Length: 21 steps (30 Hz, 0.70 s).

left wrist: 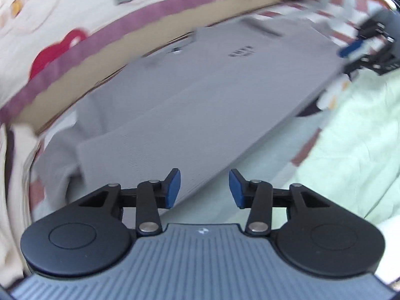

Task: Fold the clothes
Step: 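Move both grippers across to the shirt's other side edge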

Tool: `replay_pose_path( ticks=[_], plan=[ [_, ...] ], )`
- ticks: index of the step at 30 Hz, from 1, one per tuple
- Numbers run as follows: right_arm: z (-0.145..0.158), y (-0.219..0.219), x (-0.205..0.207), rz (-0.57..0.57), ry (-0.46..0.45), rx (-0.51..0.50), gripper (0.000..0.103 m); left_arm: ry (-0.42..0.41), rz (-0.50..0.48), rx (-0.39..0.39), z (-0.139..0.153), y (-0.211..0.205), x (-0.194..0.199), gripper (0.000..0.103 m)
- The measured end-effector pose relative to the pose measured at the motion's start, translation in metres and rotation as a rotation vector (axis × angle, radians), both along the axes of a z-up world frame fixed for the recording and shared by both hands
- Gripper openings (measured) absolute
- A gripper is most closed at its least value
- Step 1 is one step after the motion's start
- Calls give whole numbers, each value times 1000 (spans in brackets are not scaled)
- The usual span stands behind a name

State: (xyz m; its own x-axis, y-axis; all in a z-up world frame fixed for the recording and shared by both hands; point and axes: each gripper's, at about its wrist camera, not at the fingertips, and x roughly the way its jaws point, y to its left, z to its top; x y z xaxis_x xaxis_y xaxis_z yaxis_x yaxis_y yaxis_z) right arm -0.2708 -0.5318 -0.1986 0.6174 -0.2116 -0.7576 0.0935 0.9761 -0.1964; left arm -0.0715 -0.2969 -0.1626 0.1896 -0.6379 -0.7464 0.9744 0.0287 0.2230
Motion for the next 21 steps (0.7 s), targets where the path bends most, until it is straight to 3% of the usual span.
replay_pose_path(
  ticks=[4,7,8,9,10,14,17,21],
  plan=[
    [-11,2,18,57,42,2,55,-38,-65,26,-11,-10,-5,43],
    [-12,-10,27,33,13,-15,58,-105,-40,52,-17,-21,-3,44],
    [-12,-14,31,22,4,-20,55,-106,-10,45,-17,-24,0,45],
    [-11,-18,33,9,-9,-13,31,-63,14,28,-13,-24,6,45],
    [-9,-20,35,-6,-22,-3,14,-24,33,5,-11,-25,9,46],
    [-3,-20,40,-15,-52,-28,14,-6,-42,-39,-7,-20,-2,53],
    [3,-25,44,-24,-58,-8,14,-51,-135,-7,-17,-26,-20,54],
    [12,-36,51,-51,-79,42,13,-94,-172,13,-27,-41,-33,57]
  ],
)
